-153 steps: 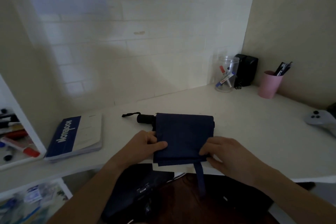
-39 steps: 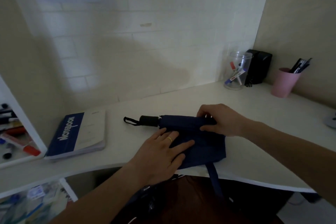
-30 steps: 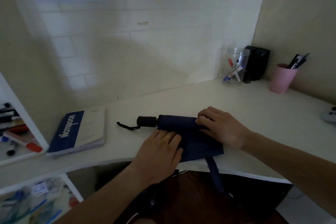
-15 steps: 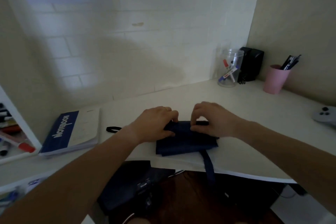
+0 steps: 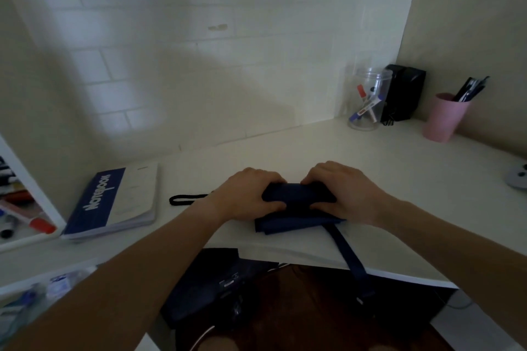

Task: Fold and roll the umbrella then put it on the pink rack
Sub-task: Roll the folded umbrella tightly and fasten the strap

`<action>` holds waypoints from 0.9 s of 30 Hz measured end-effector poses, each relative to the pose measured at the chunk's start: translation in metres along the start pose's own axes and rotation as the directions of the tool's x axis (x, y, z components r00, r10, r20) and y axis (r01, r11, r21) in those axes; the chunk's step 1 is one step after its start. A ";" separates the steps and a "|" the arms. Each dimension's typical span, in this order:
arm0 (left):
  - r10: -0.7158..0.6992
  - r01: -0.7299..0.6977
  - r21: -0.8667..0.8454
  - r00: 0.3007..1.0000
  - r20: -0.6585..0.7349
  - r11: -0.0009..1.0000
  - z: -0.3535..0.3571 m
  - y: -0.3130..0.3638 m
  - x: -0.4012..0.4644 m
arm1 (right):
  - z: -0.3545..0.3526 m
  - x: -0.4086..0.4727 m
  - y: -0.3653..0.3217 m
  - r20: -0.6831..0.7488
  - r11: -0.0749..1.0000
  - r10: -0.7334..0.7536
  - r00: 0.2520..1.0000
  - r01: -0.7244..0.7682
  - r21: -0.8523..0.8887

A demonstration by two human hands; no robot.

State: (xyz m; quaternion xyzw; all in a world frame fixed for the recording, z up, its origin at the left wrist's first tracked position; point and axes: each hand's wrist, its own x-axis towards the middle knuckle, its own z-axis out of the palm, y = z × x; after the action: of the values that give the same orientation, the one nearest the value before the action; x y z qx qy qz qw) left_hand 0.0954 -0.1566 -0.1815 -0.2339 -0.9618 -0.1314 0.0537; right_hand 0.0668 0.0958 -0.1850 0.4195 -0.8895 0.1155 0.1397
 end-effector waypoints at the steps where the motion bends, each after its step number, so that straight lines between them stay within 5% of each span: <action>1: 0.007 -0.006 0.031 0.999 -0.042 0.999 0.002 0.000 -0.001 | 0.001 -0.001 0.000 -0.008 1.000 0.003 1.000 -0.003 0.013; 9: 0.040 -0.023 0.068 0.963 -0.268 0.997 0.021 0.012 -0.014 | -0.012 -0.007 0.007 0.083 0.911 0.111 0.990 -0.134 0.390; 14: -0.049 0.046 -0.120 0.999 -0.020 0.992 0.003 0.015 -0.013 | 0.000 -0.020 0.002 -0.043 0.977 0.000 0.999 0.009 0.212; 18: -0.061 0.049 -0.240 0.997 -0.043 0.970 0.009 0.020 -0.016 | 0.010 -0.035 -0.012 -0.142 0.999 0.001 0.990 0.005 0.044; 27: -0.054 0.040 -0.073 0.980 -0.190 0.997 0.031 0.030 -0.029 | 0.025 -0.132 -0.073 -0.296 0.920 0.356 0.886 -0.387 -0.054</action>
State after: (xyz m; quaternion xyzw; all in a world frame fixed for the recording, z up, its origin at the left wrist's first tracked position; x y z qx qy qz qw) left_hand 0.1340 -0.1350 -0.2088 -0.1991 -0.9524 -0.1874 0.1350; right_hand 0.2001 0.1369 -0.2473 0.2122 -0.9295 0.1486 0.2627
